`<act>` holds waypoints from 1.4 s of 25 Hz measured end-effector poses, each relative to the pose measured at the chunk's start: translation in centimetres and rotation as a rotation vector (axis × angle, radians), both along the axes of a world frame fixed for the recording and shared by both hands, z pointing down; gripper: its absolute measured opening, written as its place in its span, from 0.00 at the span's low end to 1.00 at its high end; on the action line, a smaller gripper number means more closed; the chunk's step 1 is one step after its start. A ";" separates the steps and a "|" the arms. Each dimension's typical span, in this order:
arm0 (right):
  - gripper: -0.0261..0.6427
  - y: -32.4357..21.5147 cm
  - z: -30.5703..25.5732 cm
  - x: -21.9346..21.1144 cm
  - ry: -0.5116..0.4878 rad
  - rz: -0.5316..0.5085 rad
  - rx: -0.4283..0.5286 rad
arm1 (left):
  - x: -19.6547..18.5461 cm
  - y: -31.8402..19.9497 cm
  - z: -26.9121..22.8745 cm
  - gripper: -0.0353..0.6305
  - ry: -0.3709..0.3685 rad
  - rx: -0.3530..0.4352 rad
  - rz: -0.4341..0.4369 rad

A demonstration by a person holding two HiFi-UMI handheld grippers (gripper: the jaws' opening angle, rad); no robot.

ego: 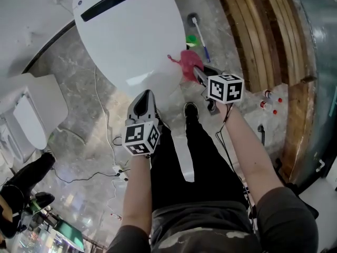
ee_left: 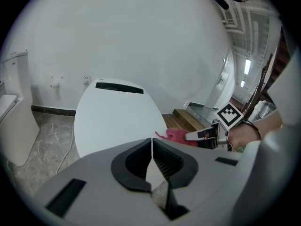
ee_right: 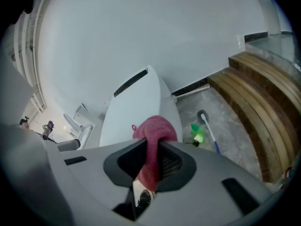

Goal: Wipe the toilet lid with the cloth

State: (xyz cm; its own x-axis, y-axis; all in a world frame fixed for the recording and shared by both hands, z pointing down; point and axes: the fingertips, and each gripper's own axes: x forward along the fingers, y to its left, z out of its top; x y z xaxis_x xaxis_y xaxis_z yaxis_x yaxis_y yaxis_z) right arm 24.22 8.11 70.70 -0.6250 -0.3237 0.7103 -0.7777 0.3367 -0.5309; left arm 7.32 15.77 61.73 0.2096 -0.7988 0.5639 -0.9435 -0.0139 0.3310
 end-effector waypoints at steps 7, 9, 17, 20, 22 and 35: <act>0.11 -0.9 -3.9 2.5 -0.061 -0.012 0.021 | 3.3 -1.6 -3.4 0.08 -0.013 0.047 -0.022; 0.11 -0.6 -5.6 2.8 -0.077 -0.032 0.030 | 4.0 -1.8 -5.1 0.08 -0.010 0.065 -0.037; 0.11 0.5 -13.6 2.6 -0.180 -0.072 0.050 | 4.1 -0.8 -12.6 0.08 -0.027 0.109 -0.075; 0.11 0.4 -16.4 1.8 -0.220 -0.057 0.062 | 3.1 -0.2 -14.9 0.08 -0.034 0.114 -0.080; 0.11 0.2 -18.5 1.0 -0.243 -0.047 0.084 | 2.3 -0.1 -16.2 0.08 -0.039 0.123 -0.083; 0.11 4.1 -25.5 -4.9 -0.216 0.009 0.193 | -5.2 2.1 -21.5 0.08 0.009 0.227 -0.012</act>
State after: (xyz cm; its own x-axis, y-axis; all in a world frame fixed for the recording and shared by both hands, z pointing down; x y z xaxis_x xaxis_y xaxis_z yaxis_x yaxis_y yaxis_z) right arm 19.29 12.18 45.21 -0.7515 -0.4463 0.4858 -0.6571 0.4414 -0.6110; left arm 2.11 17.83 40.21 0.2037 -0.9074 0.3675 -0.9411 -0.0779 0.3291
